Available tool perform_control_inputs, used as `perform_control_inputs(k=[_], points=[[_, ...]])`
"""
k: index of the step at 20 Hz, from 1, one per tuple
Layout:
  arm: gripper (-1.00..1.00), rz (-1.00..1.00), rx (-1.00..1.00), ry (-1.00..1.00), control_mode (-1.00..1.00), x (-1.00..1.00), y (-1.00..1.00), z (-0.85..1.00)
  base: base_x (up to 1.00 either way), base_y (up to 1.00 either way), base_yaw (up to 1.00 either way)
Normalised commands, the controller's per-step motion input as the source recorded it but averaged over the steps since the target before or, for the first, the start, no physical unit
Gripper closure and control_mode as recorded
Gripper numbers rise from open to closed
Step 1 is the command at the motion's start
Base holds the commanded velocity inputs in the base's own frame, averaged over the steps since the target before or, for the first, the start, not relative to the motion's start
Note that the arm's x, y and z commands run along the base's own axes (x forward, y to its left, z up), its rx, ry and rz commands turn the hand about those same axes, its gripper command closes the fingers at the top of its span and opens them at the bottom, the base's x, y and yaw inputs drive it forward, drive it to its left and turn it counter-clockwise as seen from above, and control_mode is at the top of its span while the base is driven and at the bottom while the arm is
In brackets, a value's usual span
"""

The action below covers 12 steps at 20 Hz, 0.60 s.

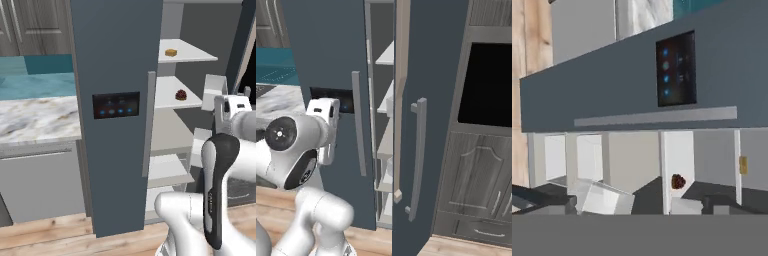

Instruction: Take the cakes from the fridge and place them on the empty tray on the dining counter.

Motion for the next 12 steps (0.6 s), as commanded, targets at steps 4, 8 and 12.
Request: perform_control_inputs(k=[4, 8, 12], points=[[-1.0, -0.36, -0.22, -0.01, -1.0, 0.0, 0.31, -0.26, 0.0, 0.0, 0.0], [-1.0, -0.35, -0.25, -0.01, -1.0, 0.0, 0.14, -0.26, 0.0, 0.0, 0.0], [-1.0, -0.21, -0.13, -0.04, -1.0, 0.11, 0.0, -0.2, 0.0, 0.0, 0.0]])
